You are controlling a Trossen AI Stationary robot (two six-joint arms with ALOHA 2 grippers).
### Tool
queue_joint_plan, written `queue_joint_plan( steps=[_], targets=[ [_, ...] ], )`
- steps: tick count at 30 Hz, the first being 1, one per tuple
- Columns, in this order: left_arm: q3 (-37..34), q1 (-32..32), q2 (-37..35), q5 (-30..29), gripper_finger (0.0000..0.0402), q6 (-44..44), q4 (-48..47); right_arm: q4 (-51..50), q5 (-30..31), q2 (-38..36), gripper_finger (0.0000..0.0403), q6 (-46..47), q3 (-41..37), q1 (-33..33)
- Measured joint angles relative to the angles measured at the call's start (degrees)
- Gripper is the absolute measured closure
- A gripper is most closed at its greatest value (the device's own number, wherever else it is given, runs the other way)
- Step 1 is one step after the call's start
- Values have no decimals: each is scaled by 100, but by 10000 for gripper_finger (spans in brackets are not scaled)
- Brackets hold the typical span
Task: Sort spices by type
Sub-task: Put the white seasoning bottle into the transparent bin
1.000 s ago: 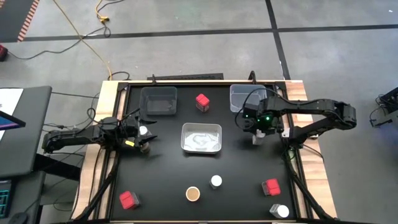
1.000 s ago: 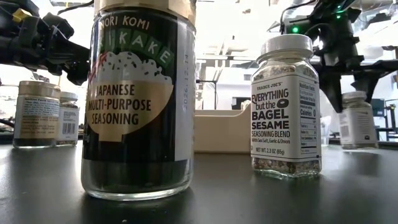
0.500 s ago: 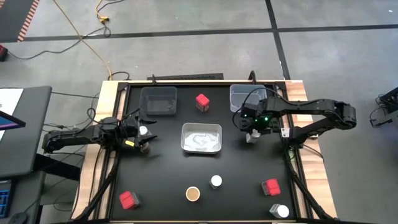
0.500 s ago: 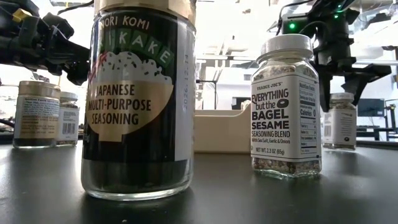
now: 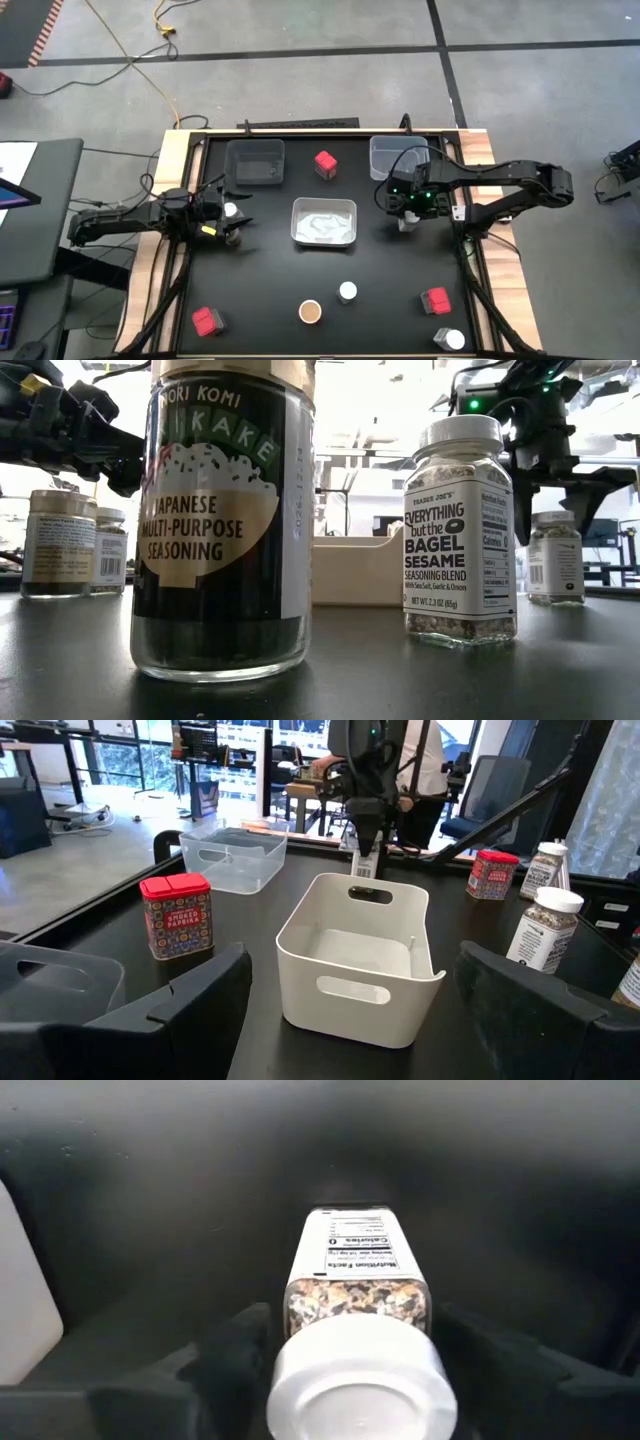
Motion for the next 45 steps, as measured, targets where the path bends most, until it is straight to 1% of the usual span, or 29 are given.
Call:
queue_joint_plan(
  steps=[3,5,8,12,19,22,28,33,38,40,45],
  targets=[
    [-1,0,-2,0,68,0,0,-59,0,1,22,0,0,-2],
    [-2,0,-2,0,68,0,-2,-74,-1,1,10,-2,0,-2],
    [-1,2,0,2,68,0,-2,-140,-19,2,27,-130,39,-22],
    [-2,1,-1,1,68,0,-1,-591,-47,2,47,-501,326,27],
    [0,0,0,0,68,0,0,-1564,-60,0,52,-1107,1151,70],
    [-2,0,-1,0,68,-1,0,-1698,-59,-2,51,-1434,1367,68],
    [0,0,0,0,68,0,0,-1862,-68,0,51,-2654,1547,115],
    [-2,0,-1,0,68,0,0,-2342,-68,0,51,-3428,1802,348],
    [-2,1,-2,0,68,0,-2,-2433,-62,0,51,-4314,1900,533],
    [-2,0,0,2,68,0,0,-2435,-52,0,51,-4986,1904,577],
    [-1,1,0,1,68,0,-1,-2624,-29,2,51,-7334,1904,710]
  ],
)
